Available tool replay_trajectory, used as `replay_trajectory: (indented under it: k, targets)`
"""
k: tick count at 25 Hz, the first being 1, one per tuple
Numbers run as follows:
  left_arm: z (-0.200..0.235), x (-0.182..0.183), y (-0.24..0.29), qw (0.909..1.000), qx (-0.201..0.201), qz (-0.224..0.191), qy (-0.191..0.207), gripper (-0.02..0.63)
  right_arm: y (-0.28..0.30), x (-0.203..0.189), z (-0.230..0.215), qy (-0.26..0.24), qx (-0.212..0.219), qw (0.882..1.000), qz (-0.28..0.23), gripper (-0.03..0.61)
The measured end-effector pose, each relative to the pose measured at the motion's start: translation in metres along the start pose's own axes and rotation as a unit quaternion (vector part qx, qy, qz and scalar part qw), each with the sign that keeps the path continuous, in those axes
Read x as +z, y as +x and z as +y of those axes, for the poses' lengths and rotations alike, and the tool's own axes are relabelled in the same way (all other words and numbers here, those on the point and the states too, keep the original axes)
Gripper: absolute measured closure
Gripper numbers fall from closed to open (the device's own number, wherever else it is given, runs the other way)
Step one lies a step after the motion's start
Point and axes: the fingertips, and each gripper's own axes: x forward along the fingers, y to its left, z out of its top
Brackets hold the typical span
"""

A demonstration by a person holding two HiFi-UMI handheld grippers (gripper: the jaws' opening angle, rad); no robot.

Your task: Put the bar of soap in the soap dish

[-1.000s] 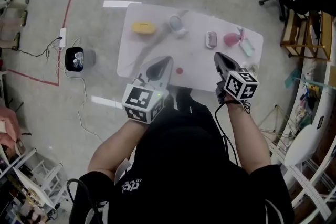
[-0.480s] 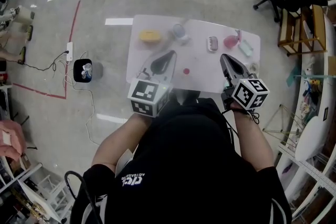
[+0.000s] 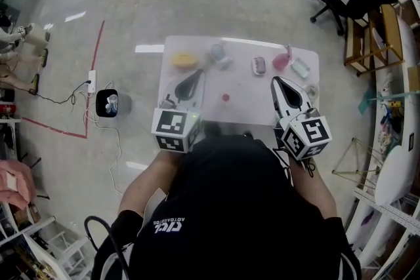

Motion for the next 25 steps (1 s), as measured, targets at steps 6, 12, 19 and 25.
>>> replay_trajectory:
  k: [6, 12, 19, 25]
  targets:
    - [-0.035, 0.021, 0.001, 0.9998, -0.001, -0.017, 0.01, 0.604, -0.034, 0.026, -0.012, -0.047, 0.004, 0.998, -0.032, 0.563]
    - [-0.058, 0.023, 0.004, 0.9998, -0.007, -0.017, 0.01, 0.604, -0.043, 0.025, -0.029, -0.03, 0.008, 0.999, -0.033, 0.563]
    - [-0.061, 0.022, 0.005, 0.9998, -0.008, -0.015, 0.014, 0.604, -0.042, 0.02, -0.039, -0.021, 0.012, 0.999, -0.032, 0.563]
    - [-0.058, 0.021, 0.005, 0.9998, -0.003, -0.02, 0.008, 0.604, -0.043, 0.017, -0.045, -0.014, 0.009, 0.999, -0.028, 0.563]
